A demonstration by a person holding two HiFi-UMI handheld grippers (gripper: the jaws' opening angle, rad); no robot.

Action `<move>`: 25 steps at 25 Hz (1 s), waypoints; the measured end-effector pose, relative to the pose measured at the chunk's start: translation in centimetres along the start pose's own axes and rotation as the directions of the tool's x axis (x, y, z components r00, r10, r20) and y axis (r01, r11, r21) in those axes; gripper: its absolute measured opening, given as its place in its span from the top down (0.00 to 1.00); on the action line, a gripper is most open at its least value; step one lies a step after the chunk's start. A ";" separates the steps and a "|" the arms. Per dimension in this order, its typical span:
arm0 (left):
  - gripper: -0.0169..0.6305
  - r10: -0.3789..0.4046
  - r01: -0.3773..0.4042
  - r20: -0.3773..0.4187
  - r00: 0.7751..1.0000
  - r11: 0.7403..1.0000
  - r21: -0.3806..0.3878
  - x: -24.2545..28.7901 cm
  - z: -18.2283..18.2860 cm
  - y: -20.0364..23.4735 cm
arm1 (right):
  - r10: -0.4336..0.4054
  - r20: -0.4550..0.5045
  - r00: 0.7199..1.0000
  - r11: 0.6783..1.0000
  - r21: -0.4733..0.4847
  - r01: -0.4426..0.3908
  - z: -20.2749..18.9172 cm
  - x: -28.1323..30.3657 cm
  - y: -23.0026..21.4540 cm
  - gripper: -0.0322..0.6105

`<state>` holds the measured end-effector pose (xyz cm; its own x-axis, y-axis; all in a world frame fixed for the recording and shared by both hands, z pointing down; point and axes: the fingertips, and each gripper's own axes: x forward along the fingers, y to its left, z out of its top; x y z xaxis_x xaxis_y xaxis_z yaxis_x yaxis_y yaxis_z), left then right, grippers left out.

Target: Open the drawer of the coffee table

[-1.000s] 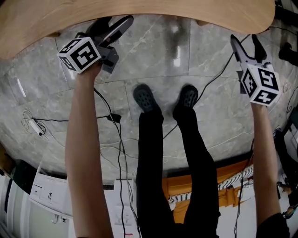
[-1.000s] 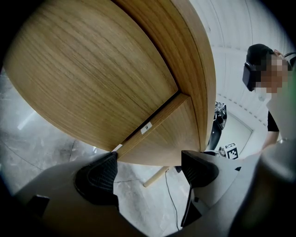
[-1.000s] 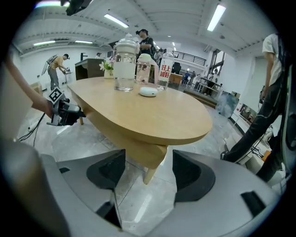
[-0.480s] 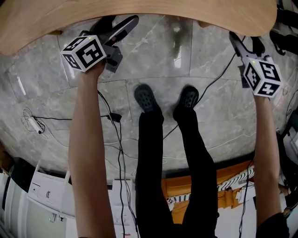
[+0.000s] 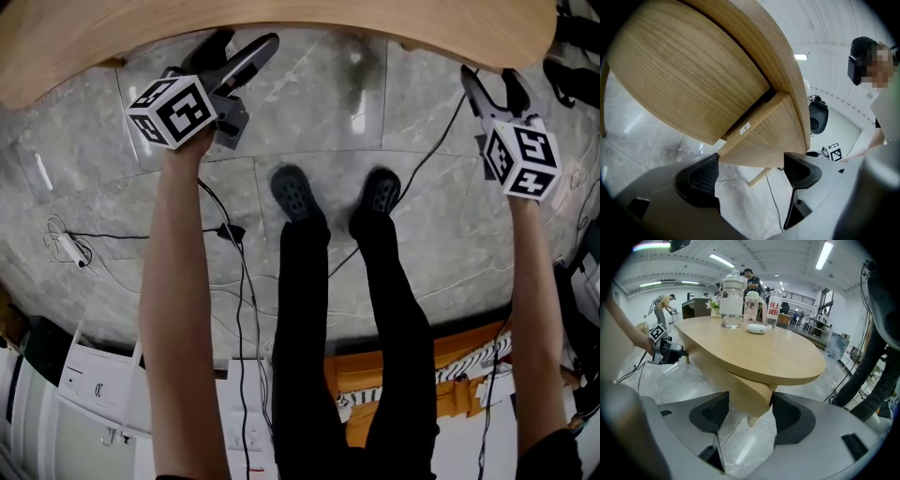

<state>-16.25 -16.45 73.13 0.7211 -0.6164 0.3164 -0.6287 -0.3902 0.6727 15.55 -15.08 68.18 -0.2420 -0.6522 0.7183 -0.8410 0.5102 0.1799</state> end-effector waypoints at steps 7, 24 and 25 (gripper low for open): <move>0.32 -0.002 0.003 -0.062 0.998 1.000 0.013 -1.5 -1.8 -0.8 | 0.017 -0.038 0.999 1.000 -0.005 -0.017 -1.4 -1.4 1.3 0.53; 0.32 -0.013 0.016 -0.172 0.985 1.000 0.013 -5.1 -6.4 -3.0 | 0.029 -0.089 0.996 1.000 0.013 -0.027 -4.7 -4.9 3.3 0.57; 0.32 -0.015 0.018 -0.180 0.984 1.000 0.016 -5.3 -6.6 -3.1 | 0.032 -0.089 0.996 0.999 0.011 -0.031 -4.8 -5.1 3.4 0.58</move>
<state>-16.16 -7.48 73.78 0.7709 -0.4774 0.4217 -0.6202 -0.4117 0.6677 16.26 -7.30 68.36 -0.2247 -0.5834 0.7805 -0.8382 0.5241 0.1504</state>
